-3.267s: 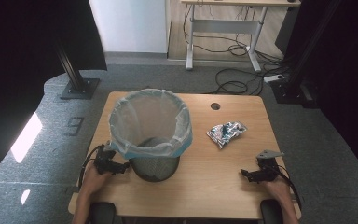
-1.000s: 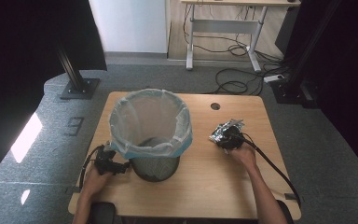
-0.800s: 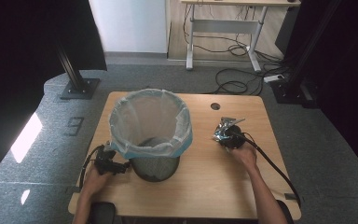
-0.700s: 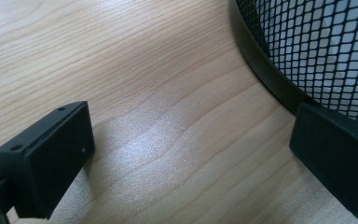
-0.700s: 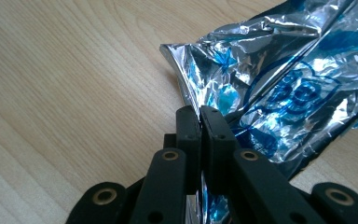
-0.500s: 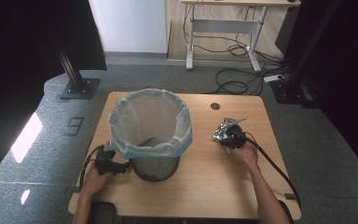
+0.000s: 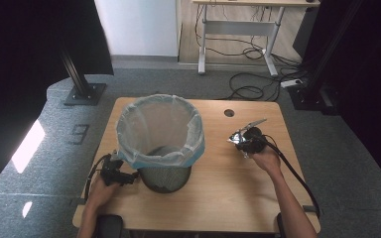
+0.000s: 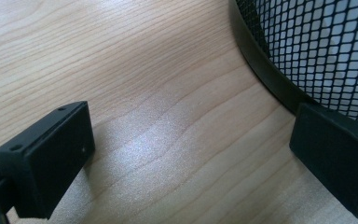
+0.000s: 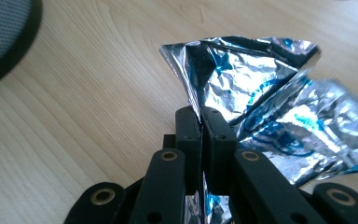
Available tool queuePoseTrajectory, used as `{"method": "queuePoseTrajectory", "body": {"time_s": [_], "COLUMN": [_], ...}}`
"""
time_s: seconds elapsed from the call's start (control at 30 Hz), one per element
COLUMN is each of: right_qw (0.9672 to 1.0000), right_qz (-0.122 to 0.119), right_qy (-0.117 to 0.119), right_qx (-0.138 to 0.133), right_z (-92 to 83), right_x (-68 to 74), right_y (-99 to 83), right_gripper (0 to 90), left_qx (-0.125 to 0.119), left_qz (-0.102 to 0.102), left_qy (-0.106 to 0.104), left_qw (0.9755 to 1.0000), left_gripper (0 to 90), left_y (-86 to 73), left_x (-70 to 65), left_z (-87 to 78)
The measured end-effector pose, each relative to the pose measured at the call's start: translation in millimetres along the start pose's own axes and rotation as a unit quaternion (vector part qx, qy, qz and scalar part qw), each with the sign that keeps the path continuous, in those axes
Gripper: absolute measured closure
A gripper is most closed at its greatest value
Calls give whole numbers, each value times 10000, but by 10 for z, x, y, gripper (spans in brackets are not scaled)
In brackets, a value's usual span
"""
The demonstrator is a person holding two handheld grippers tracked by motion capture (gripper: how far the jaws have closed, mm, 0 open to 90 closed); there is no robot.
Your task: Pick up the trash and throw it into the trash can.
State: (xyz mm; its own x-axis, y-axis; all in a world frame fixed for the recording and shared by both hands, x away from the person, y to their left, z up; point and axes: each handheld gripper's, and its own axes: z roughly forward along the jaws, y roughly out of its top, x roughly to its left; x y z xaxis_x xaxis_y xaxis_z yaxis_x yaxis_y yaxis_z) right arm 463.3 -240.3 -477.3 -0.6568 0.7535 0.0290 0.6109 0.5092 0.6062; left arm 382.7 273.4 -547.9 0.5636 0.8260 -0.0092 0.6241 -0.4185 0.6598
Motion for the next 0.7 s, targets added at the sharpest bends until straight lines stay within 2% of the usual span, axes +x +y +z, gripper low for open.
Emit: {"method": "queuePoseTrajectory", "body": {"time_s": [0.23, 0.4, 0.7], "right_qw": [9999, 9996, 9988], "right_qz": [-104, -94, -159], "right_qy": [-56, 12, 72], "right_qx": [-117, -278, -462], "right_z": [-239, -417, -623], "right_x": [36, 73, 123], "right_y": [117, 178, 315], "right_gripper": [851, 850, 846], "left_qx": [0, -1, -1], "left_qz": [0, -1, -5], "left_qy": [0, 0, 2], "left_qw": [10000, 10000, 10000], "left_gripper": [0, 0, 0], "left_y": [0, 0, 0], "left_x": [0, 0, -1], "left_z": [0, 0, 0]}}
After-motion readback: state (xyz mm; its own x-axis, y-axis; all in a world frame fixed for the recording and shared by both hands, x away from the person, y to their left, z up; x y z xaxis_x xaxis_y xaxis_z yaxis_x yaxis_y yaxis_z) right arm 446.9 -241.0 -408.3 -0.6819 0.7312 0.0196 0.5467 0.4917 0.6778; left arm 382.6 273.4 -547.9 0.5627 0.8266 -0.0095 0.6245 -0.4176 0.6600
